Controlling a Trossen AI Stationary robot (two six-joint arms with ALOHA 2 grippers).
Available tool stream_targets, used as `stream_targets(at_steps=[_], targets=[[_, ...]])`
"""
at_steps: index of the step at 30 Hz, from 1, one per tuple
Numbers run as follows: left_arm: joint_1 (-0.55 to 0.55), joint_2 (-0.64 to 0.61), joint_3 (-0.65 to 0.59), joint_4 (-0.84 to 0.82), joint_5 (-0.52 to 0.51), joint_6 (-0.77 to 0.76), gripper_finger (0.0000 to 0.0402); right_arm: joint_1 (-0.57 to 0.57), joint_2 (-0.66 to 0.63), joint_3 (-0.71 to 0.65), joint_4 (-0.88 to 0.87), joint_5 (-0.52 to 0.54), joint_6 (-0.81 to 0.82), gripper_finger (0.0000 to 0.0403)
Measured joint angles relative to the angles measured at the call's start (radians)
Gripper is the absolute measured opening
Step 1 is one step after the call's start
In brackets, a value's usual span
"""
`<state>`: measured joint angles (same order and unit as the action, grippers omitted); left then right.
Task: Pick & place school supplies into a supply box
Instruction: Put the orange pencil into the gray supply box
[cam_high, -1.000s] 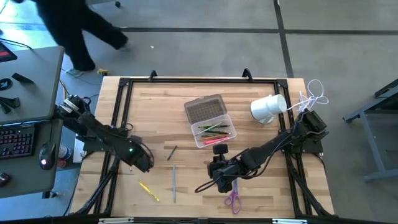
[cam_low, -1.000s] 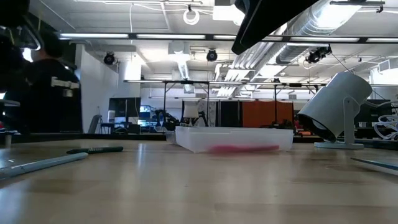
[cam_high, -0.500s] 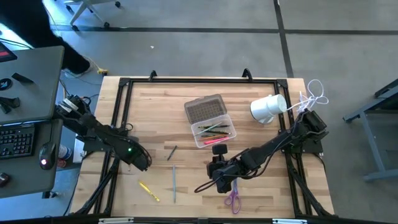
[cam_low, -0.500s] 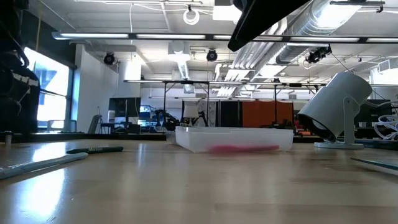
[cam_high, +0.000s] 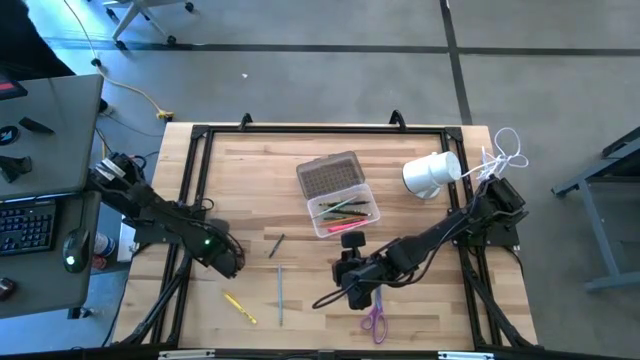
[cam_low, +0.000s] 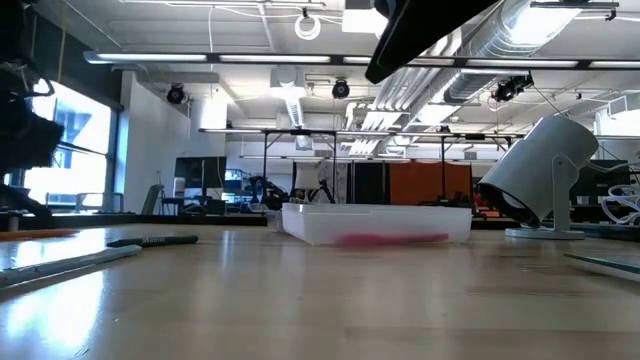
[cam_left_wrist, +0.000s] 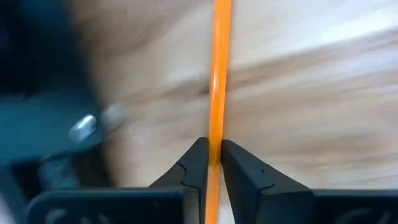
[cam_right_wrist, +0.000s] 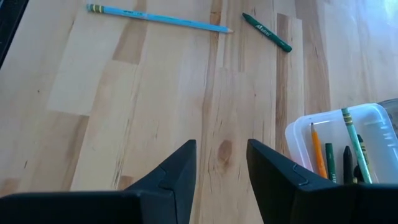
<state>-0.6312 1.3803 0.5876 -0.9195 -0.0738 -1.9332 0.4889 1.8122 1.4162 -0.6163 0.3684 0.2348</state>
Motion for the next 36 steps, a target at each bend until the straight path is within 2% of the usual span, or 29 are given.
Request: stream_targets(at_steps=[6, 9, 13, 17, 22, 26, 29, 33, 36], targets=[[0.003, 0.002, 0.003, 0.113, -0.346, 0.012, 0.0056, 0.0, 0.0, 0.0, 0.001, 0.002, -0.008, 0.0126], [0.014, 0.004, 0.005, 0.185, -0.53, 0.112, 0.0056, 0.0, 0.0, 0.0, 0.006, 0.003, -0.008, 0.0126], [0.08, 0.04, 0.005, 0.238, -0.664, 0.235, 0.0071, 0.0, 0.0, 0.0, 0.009, 0.003, -0.008, 0.0126], [0.176, 0.102, 0.005, 0.325, -0.691, 0.366, 0.0084, 0.0, 0.0, 0.0, 0.016, 0.003, -0.008, 0.0126], [0.278, 0.174, 0.006, 0.565, -0.679, 0.589, 0.0087, 0.0, 0.0, 0.0, 0.025, 0.003, -0.008, 0.0126], [0.344, 0.215, 0.007, 0.749, -0.63, 0.736, 0.0087, 0.0, 0.0, 0.0, 0.032, 0.0, -0.015, 0.0126], [0.376, 0.222, 0.007, 0.799, -0.625, 0.797, 0.0087, 0.0, 0.0, 0.0, 0.035, -0.003, -0.015, 0.0126], [0.401, 0.224, 0.007, 0.849, -0.724, 0.816, 0.0088, 0.0, 0.0, 0.0, 0.038, -0.004, -0.011, 0.0126], [0.424, 0.224, 0.007, 0.904, -0.736, 0.866, 0.0088, 0.0, 0.0, 0.0, 0.039, -0.004, -0.011, 0.0126]])
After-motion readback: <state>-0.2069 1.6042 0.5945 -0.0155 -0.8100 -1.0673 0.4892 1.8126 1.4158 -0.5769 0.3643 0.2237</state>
